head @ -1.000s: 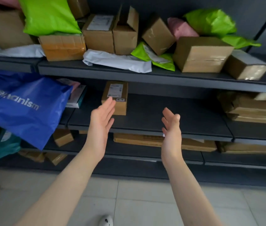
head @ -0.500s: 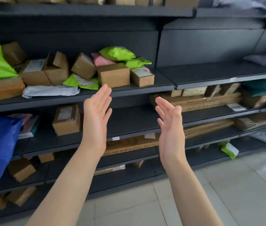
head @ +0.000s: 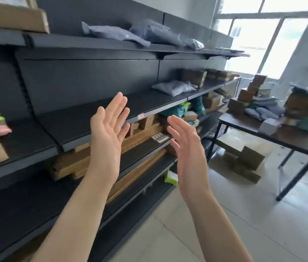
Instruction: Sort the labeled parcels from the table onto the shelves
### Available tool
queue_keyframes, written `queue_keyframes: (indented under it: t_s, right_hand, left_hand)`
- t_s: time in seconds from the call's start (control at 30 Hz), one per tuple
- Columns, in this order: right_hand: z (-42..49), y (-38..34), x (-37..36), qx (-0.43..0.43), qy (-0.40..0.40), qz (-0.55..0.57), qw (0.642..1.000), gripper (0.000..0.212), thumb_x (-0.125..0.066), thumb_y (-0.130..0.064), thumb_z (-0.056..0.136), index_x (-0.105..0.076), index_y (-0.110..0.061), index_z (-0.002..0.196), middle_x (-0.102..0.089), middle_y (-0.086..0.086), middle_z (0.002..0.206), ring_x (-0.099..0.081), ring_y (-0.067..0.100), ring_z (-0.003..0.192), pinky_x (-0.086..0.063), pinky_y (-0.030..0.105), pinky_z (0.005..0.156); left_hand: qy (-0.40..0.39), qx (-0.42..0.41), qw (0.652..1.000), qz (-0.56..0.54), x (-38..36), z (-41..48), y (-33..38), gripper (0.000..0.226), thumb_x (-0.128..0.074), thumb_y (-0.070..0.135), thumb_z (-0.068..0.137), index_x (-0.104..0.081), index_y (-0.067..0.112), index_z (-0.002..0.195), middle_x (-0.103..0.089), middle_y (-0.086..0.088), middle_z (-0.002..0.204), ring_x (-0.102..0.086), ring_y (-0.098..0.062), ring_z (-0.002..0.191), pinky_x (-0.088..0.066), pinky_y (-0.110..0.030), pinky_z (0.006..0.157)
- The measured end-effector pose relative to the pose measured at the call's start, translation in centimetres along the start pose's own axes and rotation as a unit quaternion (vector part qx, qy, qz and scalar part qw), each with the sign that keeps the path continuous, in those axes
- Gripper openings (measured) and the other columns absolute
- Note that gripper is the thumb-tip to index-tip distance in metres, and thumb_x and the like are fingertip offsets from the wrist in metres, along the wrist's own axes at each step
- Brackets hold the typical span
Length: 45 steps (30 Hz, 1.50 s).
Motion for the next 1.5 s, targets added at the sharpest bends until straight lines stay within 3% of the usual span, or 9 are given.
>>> queue_keyframes:
  t_s: [0.27,0.4,0.7,1.13,1.37,1.5]
  right_hand:
    - [9.8,-2.0,18.6,0.046,0.173,0.003,0.984,0.040,-0.027,-0.033,0.110,-0.065,-0.031,0.122,-0.068,-0.012,0.133,-0.060,0.008,0.131,-0.037,0.039,0.120]
    - [13.9,-1.7,27.2,0.062,0.219,0.009,0.974,0.042,-0.033,-0.043,0.102,-0.068,-0.032,0.121,-0.071,-0.011,0.133,-0.062,0.007,0.129,-0.044,0.036,0.113]
    - [25.2,-1.8,48.4,0.068,0.296,0.004,0.953,0.044,-0.025,-0.031,0.110,-0.069,-0.028,0.115,-0.074,-0.011,0.125,-0.066,0.011,0.125,-0.047,0.034,0.104]
    - [45.5,6.1,70.4,0.074,0.401,-0.002,0.913,0.048,-0.023,-0.026,0.111,-0.070,-0.022,0.111,-0.074,0.001,0.128,-0.067,0.016,0.122,-0.046,0.042,0.112]
    - [62.4,6.1,80.1,0.096,0.428,-0.055,0.897,0.042,-0.025,-0.033,0.110,-0.064,-0.021,0.122,-0.069,-0.001,0.132,-0.061,0.019,0.131,-0.043,0.040,0.115]
    - [68.2,7.4,85.8,0.093,0.451,-0.058,0.886,0.051,-0.032,-0.046,0.093,-0.061,-0.020,0.126,-0.066,0.002,0.140,-0.060,0.018,0.131,-0.045,0.037,0.111]
  left_hand:
    - [-0.146,0.059,0.987,-0.036,-19.9,8.0,-10.2,0.048,-0.015,0.037,0.108,-0.061,0.039,0.121,-0.061,0.012,0.144,-0.054,-0.006,0.134,-0.032,-0.041,0.121]
    - [-0.200,0.067,0.976,-0.056,-27.9,10.8,-15.8,0.049,-0.013,0.038,0.108,-0.060,0.041,0.124,-0.062,0.013,0.144,-0.056,-0.005,0.133,-0.034,-0.039,0.120]
    - [-0.209,0.106,0.968,-0.093,-46.7,19.4,-28.8,0.050,-0.015,0.034,0.108,-0.063,0.035,0.123,-0.068,0.011,0.136,-0.061,-0.009,0.130,-0.037,-0.041,0.118]
    - [-0.251,0.145,0.952,-0.093,-66.6,37.0,-49.2,0.051,-0.014,0.034,0.109,-0.061,0.035,0.128,-0.070,0.016,0.133,-0.062,-0.005,0.127,-0.039,-0.038,0.115]
    - [-0.301,0.167,0.935,-0.082,-80.8,50.7,-58.0,0.049,-0.016,0.036,0.108,-0.061,0.036,0.127,-0.064,0.011,0.140,-0.058,-0.009,0.133,-0.036,-0.043,0.119]
    - [-0.331,0.188,0.921,-0.085,-87.9,55.1,-62.4,0.048,-0.016,0.035,0.108,-0.060,0.035,0.128,-0.063,0.009,0.143,-0.057,-0.011,0.133,-0.036,-0.044,0.119]
Point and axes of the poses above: each hand's wrist, its own z-axis towards the middle knuckle, its own x-axis out of the back of the hand, y = z × x, the point moved 9 cm from there along z, towards the middle knuckle
